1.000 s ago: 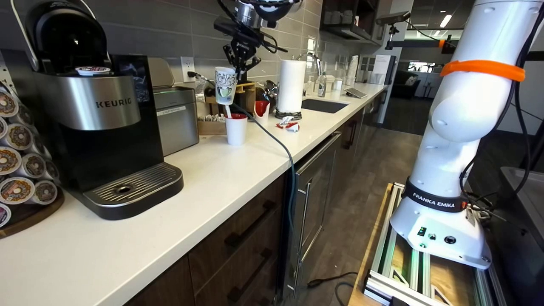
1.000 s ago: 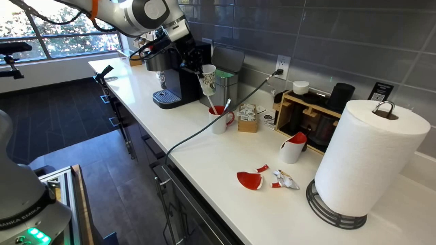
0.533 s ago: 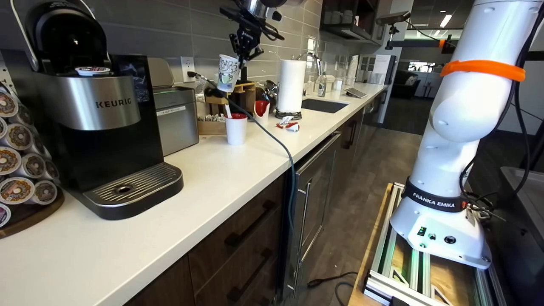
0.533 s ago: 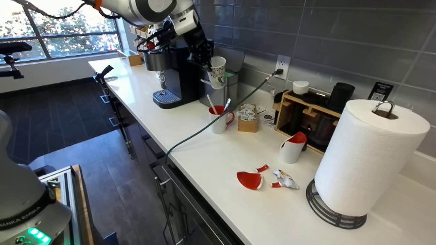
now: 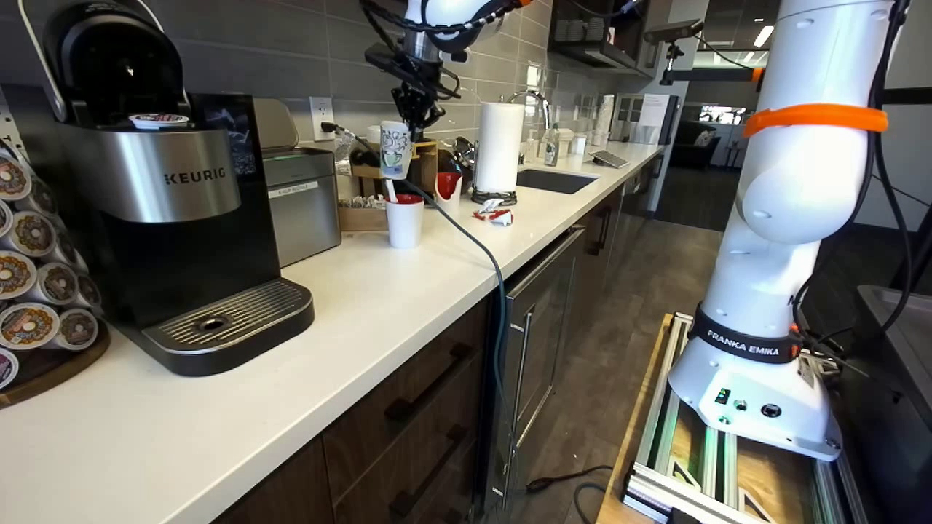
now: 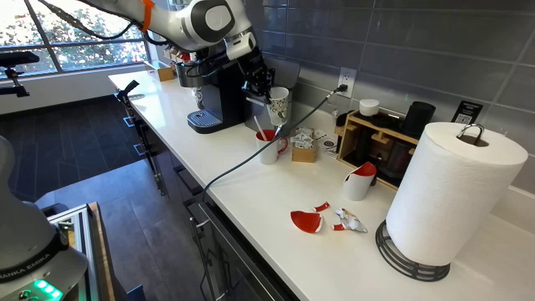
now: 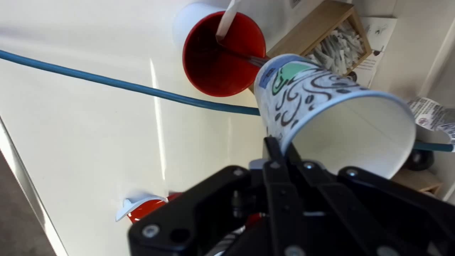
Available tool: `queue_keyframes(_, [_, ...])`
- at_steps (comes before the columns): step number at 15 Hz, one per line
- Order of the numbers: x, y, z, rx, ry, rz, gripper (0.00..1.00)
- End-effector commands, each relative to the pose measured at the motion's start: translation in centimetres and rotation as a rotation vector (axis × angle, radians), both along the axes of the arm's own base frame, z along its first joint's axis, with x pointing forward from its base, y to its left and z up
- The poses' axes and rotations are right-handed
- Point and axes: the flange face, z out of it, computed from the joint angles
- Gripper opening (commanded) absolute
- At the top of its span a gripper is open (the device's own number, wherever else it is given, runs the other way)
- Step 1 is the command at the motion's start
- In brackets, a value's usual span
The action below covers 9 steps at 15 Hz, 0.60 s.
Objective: Put the paper cup inside the white mug
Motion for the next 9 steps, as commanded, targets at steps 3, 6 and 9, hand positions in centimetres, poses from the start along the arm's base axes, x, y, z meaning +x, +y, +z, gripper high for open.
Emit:
queue_keyframes(3, [2.2, 0.2, -2.9, -0.031, 0.129, -0.082, 0.01])
queue_keyframes(6, [2.5, 0.7, -2.8, -0.036, 0.158, -0.078, 0.01])
queue_keyframes(9, [1.7, 1.1, -2.0, -0.044, 0.168, -0.078, 0.01])
